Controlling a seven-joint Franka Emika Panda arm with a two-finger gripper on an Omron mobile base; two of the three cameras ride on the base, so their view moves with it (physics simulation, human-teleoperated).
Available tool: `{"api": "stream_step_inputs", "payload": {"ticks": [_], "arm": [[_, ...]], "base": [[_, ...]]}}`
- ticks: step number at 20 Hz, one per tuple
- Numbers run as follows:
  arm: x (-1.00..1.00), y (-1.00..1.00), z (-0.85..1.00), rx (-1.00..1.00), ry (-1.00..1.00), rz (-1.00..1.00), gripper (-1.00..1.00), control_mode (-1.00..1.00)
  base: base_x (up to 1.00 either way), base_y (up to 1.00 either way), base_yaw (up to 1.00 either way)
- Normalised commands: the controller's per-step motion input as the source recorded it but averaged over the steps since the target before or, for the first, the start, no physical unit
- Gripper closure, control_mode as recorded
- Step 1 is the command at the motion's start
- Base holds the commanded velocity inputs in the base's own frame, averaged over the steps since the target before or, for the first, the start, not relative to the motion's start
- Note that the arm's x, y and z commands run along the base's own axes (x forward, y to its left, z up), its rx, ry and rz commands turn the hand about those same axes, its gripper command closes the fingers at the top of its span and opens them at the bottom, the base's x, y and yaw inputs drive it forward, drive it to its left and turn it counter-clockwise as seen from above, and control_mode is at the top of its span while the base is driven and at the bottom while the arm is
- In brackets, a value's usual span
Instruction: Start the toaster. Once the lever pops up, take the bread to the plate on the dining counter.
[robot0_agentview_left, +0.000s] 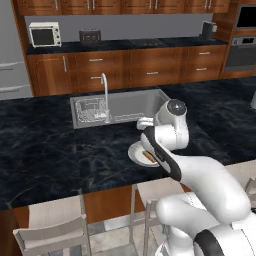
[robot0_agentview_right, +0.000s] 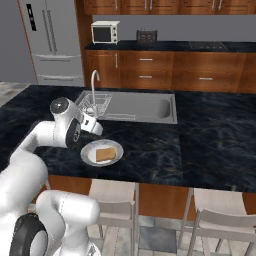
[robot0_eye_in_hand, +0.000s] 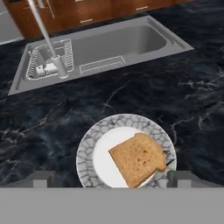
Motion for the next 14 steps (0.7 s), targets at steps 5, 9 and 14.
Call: {"api": "stream_step_inputs", "payload": {"ticks": [5,9,14], "arm": [[-1.00,0.00,0.24,0.00,0.02,0.00,-1.00,-1.00],[-1.00,0.00,0.50,0.00,0.00,0.02,-1.00,-1.00],[-1.00,0.00,0.52,-0.02,0.00,0.04,-1.00,-1.00]], "base": [[0.00,0.00,0.00],[0.00,0.00,0.00],[0.00,0.00,0.00]]}}
